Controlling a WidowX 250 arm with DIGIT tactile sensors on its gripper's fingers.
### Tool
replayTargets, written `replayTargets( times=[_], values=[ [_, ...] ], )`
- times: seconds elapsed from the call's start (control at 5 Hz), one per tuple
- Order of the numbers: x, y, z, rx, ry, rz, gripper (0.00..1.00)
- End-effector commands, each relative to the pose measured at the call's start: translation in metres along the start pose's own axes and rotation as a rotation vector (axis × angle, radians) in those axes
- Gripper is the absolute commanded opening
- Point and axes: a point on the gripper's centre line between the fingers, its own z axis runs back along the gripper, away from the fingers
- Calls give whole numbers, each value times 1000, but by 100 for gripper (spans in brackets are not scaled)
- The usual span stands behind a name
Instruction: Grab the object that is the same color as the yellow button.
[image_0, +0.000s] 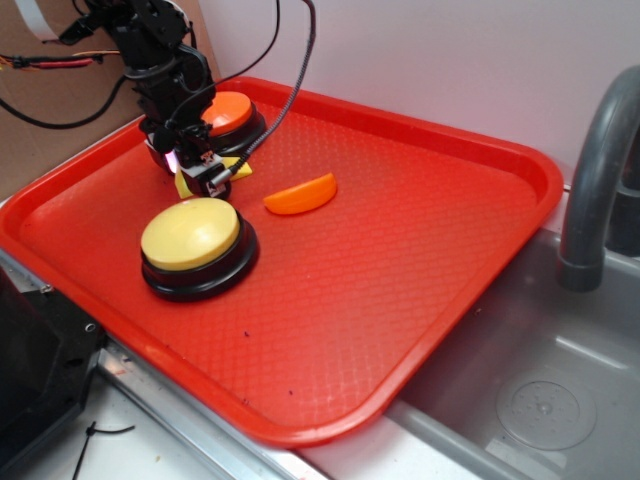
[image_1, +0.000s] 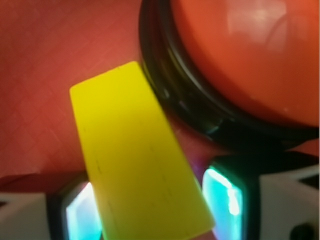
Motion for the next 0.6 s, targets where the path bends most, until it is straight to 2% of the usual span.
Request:
replayTargets(
  times=[0.0, 0.2, 0.4],
  values=[
    [-12, -10, 28, -17, 83, 167, 0],
    [-9, -24, 76, -21, 57, 218, 0],
    [-5, -37, 118, -28, 4, 232, 0]
  ],
)
